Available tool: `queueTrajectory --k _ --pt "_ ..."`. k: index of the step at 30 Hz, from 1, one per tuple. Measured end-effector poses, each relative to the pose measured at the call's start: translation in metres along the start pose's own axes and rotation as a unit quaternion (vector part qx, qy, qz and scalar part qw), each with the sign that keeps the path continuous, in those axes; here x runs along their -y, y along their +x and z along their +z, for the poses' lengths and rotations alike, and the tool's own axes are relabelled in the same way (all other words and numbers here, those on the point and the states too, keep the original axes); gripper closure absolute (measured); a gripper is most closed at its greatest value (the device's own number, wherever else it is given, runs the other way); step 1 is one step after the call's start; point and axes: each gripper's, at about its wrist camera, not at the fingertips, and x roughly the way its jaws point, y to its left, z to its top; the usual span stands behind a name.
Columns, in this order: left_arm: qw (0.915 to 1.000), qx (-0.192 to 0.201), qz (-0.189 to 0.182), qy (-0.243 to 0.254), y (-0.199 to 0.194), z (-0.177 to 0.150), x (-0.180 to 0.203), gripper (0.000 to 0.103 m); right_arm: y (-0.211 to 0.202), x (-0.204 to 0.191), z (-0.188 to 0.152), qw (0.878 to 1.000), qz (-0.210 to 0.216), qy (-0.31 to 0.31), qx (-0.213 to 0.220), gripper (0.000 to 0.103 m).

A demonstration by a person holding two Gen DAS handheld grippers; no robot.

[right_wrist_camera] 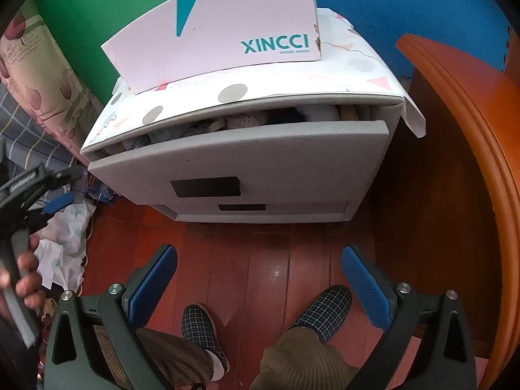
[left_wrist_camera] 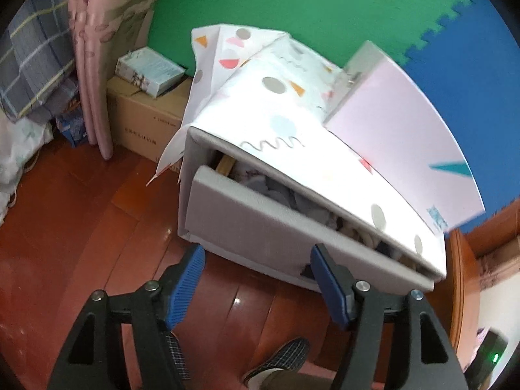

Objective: Take underwear out of drawer
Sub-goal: 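Pull the drawer front open with the left tool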

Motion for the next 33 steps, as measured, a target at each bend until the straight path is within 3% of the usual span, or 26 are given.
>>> queueTrajectory --k 8,15,17,24,29,33 --pt "0.998 -0.006 -0.023 -0.059 0.031 0.027 -0.013 0.033 0.004 0.002 0.001 1.0 0.012 0.007 -0.008 0.002" --pt "0.9935 -0.028 -0.031 -0.106 0.058 0.03 -0.027 0.031 0.005 0.003 0.002 1.0 0.021 0.013 -0.013 0.002" --pt "0.9931 -0.03 -0.029 -0.11 0.063 0.03 -0.03 0.023 0.005 0.004 0.002 0.999 0.025 0.016 -0.014 0.002" --pt "0.9906 -0.036 -0.021 -0.13 0.079 0.034 -0.035 0.017 0.006 0.004 0.002 0.999 0.027 0.018 -0.016 0.002" --pt "0.9923 -0.026 -0.006 -0.121 0.083 0.032 -0.039 0.0 0.005 0.005 0.002 0.999 0.025 0.019 -0.015 0.002" --pt "0.9937 -0.024 0.0 -0.109 0.083 0.032 -0.038 0.0 0.006 0.005 0.002 1.0 0.021 0.015 -0.014 0.002"
